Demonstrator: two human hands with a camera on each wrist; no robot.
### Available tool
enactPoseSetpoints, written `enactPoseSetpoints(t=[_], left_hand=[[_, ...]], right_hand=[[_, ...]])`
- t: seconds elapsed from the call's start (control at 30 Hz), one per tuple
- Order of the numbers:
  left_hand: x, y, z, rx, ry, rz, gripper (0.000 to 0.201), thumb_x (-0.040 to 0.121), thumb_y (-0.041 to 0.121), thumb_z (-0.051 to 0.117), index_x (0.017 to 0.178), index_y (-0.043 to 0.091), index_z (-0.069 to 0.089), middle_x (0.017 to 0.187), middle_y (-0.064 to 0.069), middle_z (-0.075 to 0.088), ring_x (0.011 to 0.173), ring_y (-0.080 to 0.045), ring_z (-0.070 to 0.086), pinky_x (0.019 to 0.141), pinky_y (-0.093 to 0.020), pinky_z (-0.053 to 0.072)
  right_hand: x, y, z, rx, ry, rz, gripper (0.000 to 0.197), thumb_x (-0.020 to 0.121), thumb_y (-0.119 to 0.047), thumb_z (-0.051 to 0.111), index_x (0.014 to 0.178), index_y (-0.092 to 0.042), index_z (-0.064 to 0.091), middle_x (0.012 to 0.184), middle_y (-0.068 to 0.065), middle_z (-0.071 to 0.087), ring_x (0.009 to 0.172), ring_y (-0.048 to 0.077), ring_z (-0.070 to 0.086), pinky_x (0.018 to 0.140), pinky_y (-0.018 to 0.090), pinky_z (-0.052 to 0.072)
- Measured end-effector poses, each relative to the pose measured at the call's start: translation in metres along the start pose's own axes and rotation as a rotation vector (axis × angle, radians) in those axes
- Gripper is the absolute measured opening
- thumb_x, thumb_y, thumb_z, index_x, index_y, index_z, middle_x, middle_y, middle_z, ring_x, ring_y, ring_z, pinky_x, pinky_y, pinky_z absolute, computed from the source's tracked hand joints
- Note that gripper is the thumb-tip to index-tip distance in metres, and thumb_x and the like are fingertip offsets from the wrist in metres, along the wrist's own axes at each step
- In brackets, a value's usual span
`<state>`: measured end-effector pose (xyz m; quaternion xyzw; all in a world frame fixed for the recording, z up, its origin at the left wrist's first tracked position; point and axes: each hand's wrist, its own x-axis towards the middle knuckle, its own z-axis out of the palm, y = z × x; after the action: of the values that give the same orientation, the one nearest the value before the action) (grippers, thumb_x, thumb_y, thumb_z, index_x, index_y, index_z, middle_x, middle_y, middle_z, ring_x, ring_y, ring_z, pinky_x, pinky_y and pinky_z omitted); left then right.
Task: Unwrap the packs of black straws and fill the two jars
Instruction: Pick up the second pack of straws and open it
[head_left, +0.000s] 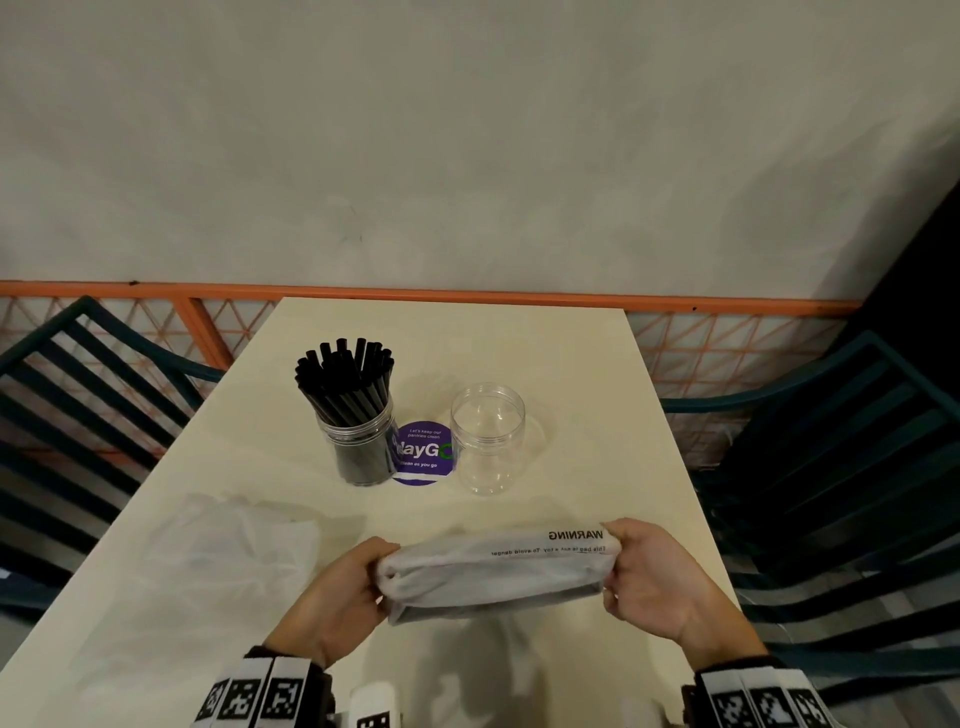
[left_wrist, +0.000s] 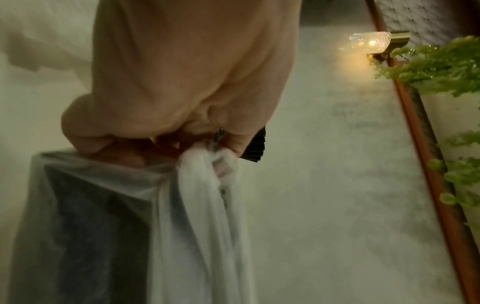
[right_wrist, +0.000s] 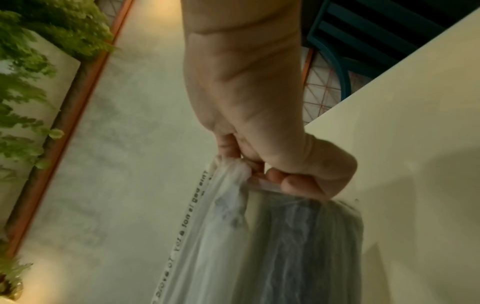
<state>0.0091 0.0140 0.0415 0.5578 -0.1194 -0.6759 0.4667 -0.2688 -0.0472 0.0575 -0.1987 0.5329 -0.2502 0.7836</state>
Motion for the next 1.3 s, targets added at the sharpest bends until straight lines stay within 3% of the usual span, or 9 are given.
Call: enactPoseSetpoints(t=[0.1,0.17,0.27,0.37,0.5,0.63,0.9,1.13,1.3], left_hand=[[-0.008,0.001,0.008,0.209,-0.053,0.092,0.026,0.088,0.024,0.056,0.077,0.006,0.070,0.063,-0.001,0.065,0.059,-0.010,0.056,0.064,-0.025,0.038],[-0.007,0.002,0.008,0.392,-0.050,0.186,0.036,0.076,0.035,0.071,0.084,0.000,0.067,0.067,-0.003,0.064,0.064,-0.010,0.055,0.062,-0.020,0.042],[-0.002,-0.001,0.007,0.681,0.063,0.318,0.045,0.063,0.039,0.080,0.074,-0.001,0.062,0.070,-0.008,0.058,0.066,-0.013,0.053,0.059,-0.017,0.042],[0.005,-0.006,0.004,0.798,0.215,0.373,0.033,0.066,0.028,0.081,0.081,0.005,0.063,0.088,-0.012,0.062,0.073,-0.018,0.056,0.060,-0.019,0.042],[0.002,-0.007,0.004,0.652,0.235,0.317,0.042,0.070,0.016,0.078,0.102,0.015,0.051,0.093,-0.010,0.063,0.083,-0.021,0.060,0.063,-0.022,0.045],[0.003,-0.012,0.012,0.557,0.302,0.377,0.040,0.076,0.002,0.067,0.108,0.014,0.045,0.091,-0.010,0.062,0.082,-0.025,0.060,0.061,-0.026,0.046],[0.009,-0.015,0.034,0.522,0.359,0.532,0.028,0.088,-0.003,0.038,0.107,0.016,0.030,0.079,-0.008,0.051,0.072,-0.020,0.050,0.064,-0.033,0.041],[0.020,-0.010,0.024,0.387,0.357,0.430,0.024,0.091,0.001,0.031,0.109,0.017,0.028,0.085,-0.014,0.043,0.071,-0.021,0.044,0.056,-0.031,0.036],[0.020,-0.007,0.017,0.281,0.315,0.366,0.019,0.089,-0.002,0.030,0.094,0.016,0.034,0.069,-0.006,0.037,0.059,-0.017,0.034,0.049,-0.027,0.029]], right_hand=[[0.000,0.002,0.002,-0.014,-0.010,-0.021,0.011,0.065,-0.023,0.057,0.068,-0.013,0.063,0.063,-0.002,0.059,0.055,0.011,0.039,0.050,0.020,0.031],[0.004,0.007,0.000,-0.053,0.027,-0.052,0.019,0.058,-0.018,0.062,0.076,-0.015,0.056,0.073,0.000,0.056,0.060,0.011,0.040,0.055,0.022,0.033],[0.011,0.012,0.000,-0.193,0.162,-0.141,0.005,0.074,-0.011,0.058,0.070,-0.012,0.062,0.078,0.003,0.057,0.071,0.015,0.046,0.063,0.027,0.032],[0.015,0.015,0.005,-0.362,0.245,-0.202,0.018,0.080,-0.022,0.060,0.090,-0.010,0.069,0.095,0.008,0.064,0.089,0.021,0.053,0.074,0.031,0.037],[0.007,0.016,0.013,-0.500,0.241,-0.245,0.020,0.088,-0.036,0.054,0.095,-0.019,0.062,0.099,0.000,0.062,0.089,0.012,0.055,0.079,0.029,0.041],[0.008,0.020,0.018,-0.601,0.212,-0.326,0.024,0.087,-0.027,0.059,0.105,-0.015,0.049,0.104,0.004,0.063,0.094,0.017,0.060,0.084,0.037,0.050],[0.018,0.032,0.031,-0.797,0.339,-0.524,0.028,0.091,0.000,0.035,0.107,-0.020,0.023,0.073,0.001,0.048,0.060,0.013,0.045,0.045,0.018,0.035],[0.021,0.035,0.018,-0.976,0.296,-0.763,0.033,0.079,0.010,0.033,0.080,-0.023,0.030,0.078,-0.004,0.038,0.068,0.016,0.038,0.058,0.025,0.034],[0.024,0.035,0.006,-1.132,0.073,-0.792,0.064,0.078,0.015,0.030,0.061,-0.042,0.054,0.116,-0.019,0.042,0.101,0.005,0.051,0.055,0.011,0.040]])
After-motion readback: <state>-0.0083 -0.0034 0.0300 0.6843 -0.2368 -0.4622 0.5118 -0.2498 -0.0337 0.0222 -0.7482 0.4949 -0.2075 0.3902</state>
